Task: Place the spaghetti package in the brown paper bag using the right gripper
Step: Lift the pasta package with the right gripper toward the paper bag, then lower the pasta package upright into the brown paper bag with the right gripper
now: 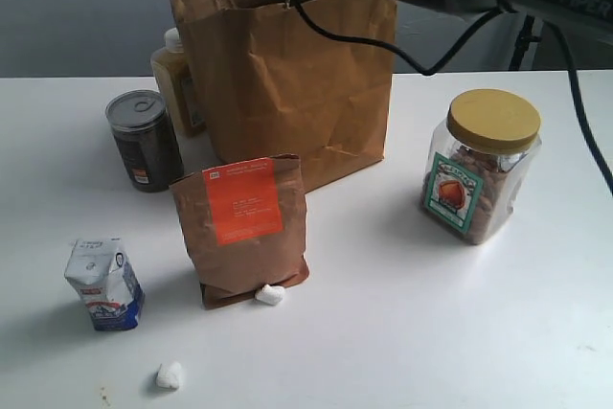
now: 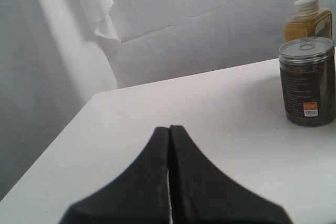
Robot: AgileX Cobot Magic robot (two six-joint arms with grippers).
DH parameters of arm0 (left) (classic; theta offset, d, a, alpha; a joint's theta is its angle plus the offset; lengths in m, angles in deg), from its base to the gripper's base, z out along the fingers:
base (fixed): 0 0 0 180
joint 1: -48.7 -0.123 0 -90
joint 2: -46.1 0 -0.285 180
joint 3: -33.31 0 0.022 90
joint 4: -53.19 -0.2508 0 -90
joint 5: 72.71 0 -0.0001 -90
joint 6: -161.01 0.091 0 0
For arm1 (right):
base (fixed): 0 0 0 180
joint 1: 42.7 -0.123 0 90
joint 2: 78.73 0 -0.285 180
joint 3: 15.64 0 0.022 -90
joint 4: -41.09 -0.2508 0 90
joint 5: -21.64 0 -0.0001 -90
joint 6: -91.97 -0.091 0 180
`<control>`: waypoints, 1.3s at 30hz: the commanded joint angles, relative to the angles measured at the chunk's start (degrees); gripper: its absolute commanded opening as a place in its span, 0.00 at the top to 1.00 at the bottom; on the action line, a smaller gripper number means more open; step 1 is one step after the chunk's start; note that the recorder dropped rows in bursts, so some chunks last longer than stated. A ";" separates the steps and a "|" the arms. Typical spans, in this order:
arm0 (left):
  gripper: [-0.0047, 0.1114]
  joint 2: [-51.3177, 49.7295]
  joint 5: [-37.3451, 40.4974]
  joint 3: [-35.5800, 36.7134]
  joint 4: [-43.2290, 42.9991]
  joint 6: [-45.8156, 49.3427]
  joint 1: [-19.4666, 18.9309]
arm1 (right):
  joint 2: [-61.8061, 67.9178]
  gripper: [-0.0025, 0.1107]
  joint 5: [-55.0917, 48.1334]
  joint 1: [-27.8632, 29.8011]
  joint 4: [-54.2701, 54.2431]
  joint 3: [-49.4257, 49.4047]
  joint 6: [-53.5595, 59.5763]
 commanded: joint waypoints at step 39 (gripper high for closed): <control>0.96 -0.13 -0.32 0.27 0.24 -0.21 0.10 | -1.95 0.98 -32.14 6.74 -4.56 1.45 -13.31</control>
